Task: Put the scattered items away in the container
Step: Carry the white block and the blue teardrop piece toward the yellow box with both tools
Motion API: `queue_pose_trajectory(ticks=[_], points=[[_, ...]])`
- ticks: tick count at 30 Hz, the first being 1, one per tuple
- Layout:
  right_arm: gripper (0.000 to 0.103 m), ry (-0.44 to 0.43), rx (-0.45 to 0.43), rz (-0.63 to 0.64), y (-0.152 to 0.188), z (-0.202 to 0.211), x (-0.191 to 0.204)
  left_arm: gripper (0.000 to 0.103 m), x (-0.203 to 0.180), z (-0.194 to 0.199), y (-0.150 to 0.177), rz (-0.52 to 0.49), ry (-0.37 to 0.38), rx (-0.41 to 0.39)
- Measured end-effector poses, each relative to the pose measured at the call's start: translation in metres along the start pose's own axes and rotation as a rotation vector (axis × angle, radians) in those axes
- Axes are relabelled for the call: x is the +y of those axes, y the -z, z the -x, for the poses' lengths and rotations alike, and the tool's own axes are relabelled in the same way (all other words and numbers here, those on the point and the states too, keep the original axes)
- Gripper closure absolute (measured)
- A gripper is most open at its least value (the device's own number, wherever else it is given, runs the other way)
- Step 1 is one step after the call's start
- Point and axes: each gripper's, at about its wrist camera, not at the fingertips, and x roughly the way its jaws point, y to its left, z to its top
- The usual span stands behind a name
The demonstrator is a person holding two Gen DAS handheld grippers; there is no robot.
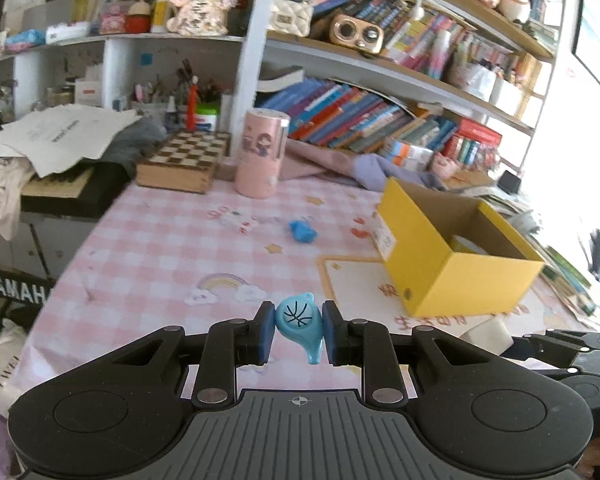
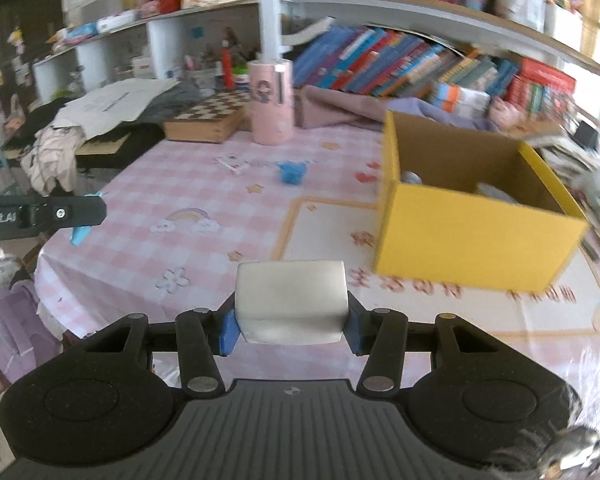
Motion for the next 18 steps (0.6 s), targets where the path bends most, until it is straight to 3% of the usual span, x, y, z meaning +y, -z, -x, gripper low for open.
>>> queue_pose_trajectory(ticks=[18], points=[[0.056,0.135,0.042,-0.138,0.039,0.040,-0.052,0.079,-0.066,-0.010,0.016,-0.081,0.174,0.058]])
